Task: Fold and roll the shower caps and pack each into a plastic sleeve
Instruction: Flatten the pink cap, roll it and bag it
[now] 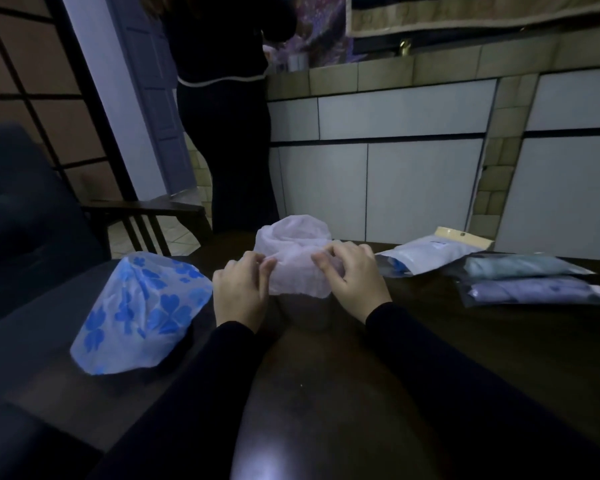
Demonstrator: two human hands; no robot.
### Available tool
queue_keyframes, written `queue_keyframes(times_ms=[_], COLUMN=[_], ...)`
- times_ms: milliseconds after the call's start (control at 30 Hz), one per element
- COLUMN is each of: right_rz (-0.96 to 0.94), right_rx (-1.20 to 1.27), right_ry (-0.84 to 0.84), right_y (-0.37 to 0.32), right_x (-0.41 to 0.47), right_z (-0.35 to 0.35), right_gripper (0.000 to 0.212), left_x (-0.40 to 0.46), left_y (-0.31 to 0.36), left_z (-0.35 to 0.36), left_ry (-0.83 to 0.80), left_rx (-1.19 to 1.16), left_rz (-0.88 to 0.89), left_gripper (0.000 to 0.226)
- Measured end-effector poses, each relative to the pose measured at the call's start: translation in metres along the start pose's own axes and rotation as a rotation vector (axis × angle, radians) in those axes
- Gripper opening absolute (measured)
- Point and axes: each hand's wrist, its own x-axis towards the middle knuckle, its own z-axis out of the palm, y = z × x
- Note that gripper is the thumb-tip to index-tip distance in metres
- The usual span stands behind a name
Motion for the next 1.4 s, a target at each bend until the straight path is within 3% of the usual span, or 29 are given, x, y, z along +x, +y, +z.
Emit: queue_keyframes(times_ms=[100, 200, 267, 367, 467, 533, 633, 833, 967, 1133, 1233, 1333, 1400], right_rz=[0.033, -0.123, -0.200, -0.125, 0.030, 0.107, 0.242, 0.393, 0.441, 0.380, 0.321, 0.468, 0.644], right_rx=[0.201, 0.115, 0.093, 0.221, 0.367, 0.467, 0.557, 0.388, 0.344, 0.420, 0.566, 0.602, 0.532], right_ry=[0.012, -0.012, 0.052, 0.141, 0.245, 0.272, 0.189, 0.066, -0.076, -0.317, -0.274, -0.259, -0.409], right_y=[-0.018, -0.035, -0.040, -0.043, -0.042, -0.042, -0.036, -0.003, 0.001, -0.017, -0.024, -0.011, 0.003], right_x=[-0.012, -0.017, -0.016, -0.013, -0.010, -0.007, -0.004, -0.005, -0.008, -0.013, -0.012, -0.014, -0.022], right_z=[-0.027, -0.056, -0.072, -0.089, -0.100, -0.107, -0.117, -0.135, -0.134, -0.133, -0.132, -0.137, -0.142], right_gripper=[0.038, 0.063, 0.053, 0.030, 0.019, 0.014, 0.020, 0.055, 0.041, 0.032, 0.029, 0.050, 0.057], left_x=[-0.001, 0.008, 0.015, 0.019, 0.020, 0.021, 0.019, 0.026, 0.025, 0.027, 0.037, 0.041, 0.039], left_y=[0.017, 0.040, 0.054, 0.071, 0.081, 0.084, 0.086, 0.078, 0.078, 0.105, 0.117, 0.116, 0.107], left_z=[-0.017, -0.042, -0.058, -0.074, -0.082, -0.082, -0.078, -0.061, -0.053, -0.053, -0.042, -0.026, -0.018], left_ry=[0.056, 0.145, 0.188, 0.171, 0.054, -0.108, -0.273, -0.301, -0.314, -0.383, -0.512, -0.342, -0.188], left_rx=[-0.200, -0.424, -0.497, -0.587, -0.714, -0.755, -0.774, -0.602, -0.398, -0.375, -0.418, -0.555, -0.660], left_rz=[-0.049, -0.036, 0.046, 0.108, 0.120, 0.099, 0.009, -0.156, -0.164, 0.078, 0.110, 0.013, -0.191], left_gripper=[0.028, 0.030, 0.027, 0.026, 0.019, 0.017, 0.017, 0.039, 0.028, 0.070, 0.049, 0.042, 0.037])
